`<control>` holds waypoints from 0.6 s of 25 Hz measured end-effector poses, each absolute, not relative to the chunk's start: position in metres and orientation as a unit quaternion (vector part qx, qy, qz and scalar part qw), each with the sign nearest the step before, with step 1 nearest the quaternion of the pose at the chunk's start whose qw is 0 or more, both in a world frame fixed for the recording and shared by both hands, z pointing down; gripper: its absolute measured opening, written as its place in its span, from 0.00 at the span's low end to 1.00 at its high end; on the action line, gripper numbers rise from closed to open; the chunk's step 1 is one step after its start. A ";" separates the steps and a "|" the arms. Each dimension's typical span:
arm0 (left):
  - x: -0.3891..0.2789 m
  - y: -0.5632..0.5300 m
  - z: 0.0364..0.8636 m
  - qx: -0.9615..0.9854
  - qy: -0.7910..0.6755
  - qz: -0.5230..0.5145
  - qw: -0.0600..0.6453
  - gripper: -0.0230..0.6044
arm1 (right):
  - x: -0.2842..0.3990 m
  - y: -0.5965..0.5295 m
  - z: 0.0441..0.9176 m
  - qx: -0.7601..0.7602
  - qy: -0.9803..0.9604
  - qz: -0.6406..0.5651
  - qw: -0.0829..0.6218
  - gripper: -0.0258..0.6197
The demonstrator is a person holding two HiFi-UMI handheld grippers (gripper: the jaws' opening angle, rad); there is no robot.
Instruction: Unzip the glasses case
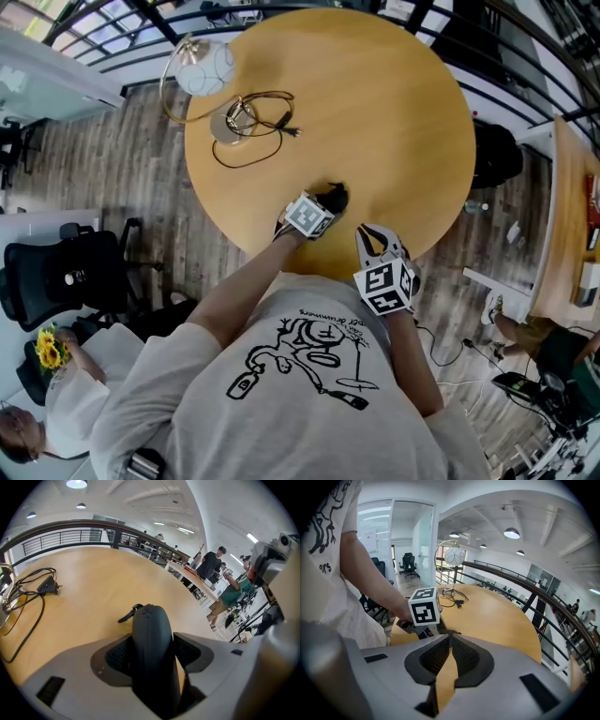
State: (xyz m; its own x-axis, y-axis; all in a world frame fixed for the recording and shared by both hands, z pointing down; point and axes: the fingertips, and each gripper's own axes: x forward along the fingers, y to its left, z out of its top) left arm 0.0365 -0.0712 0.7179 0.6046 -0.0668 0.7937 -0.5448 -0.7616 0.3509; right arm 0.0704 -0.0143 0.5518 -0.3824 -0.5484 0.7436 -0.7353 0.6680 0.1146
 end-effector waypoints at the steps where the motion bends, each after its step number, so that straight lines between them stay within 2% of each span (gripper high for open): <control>1: 0.034 -0.072 0.716 0.848 -0.186 0.401 0.293 0.47 | 0.071 -0.015 0.552 0.391 -0.822 0.119 0.396 0.08; 15: 0.002 -0.084 0.685 0.862 -0.246 0.344 0.278 0.47 | 0.067 -0.021 0.550 0.402 -0.823 0.132 0.379 0.08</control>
State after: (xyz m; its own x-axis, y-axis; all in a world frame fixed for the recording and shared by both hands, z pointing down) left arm 0.0018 -0.0842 0.6846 0.6425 -0.2329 0.7301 -0.6158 -0.7239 0.3110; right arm 0.0672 -0.0209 0.5498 -0.3895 -0.5620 0.7297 -0.7617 0.6420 0.0879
